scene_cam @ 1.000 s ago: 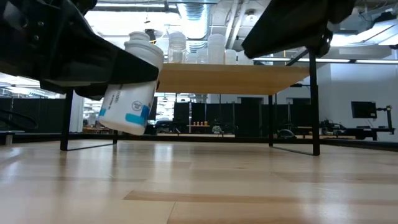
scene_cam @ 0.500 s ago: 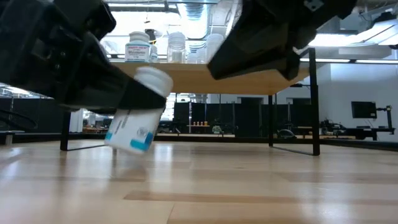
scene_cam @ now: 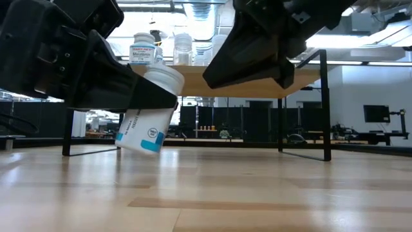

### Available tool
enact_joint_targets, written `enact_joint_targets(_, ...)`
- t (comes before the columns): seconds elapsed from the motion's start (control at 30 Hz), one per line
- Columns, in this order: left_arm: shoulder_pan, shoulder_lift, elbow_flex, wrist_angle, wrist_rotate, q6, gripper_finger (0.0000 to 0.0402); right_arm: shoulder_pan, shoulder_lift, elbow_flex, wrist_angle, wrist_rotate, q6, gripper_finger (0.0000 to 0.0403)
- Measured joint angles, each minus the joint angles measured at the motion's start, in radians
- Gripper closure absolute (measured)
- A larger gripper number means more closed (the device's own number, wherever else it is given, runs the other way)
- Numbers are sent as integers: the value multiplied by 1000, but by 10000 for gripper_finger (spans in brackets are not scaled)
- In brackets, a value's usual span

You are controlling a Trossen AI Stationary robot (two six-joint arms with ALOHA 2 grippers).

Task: Pick and place medicine bottles onto shelf by color
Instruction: Put the white blue pill bottle on the shelf

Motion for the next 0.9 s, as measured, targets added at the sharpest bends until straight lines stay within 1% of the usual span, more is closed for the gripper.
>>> enact_joint_targets(0.2,20,0,0,0,17,-3,126,-8,0,0,0,-17,-3,317)
enact_joint_targets(0.37,29,0,0,1,32,-5,106,-8,0,0,-7,-24,-3,317)
enact_joint_targets(0.6,29,0,0,66,32,38,100,-5,0,0,-10,-23,0,317)
enact_joint_targets(0.9,29,-1,0,73,31,45,100,-4,0,0,-22,-23,0,317)
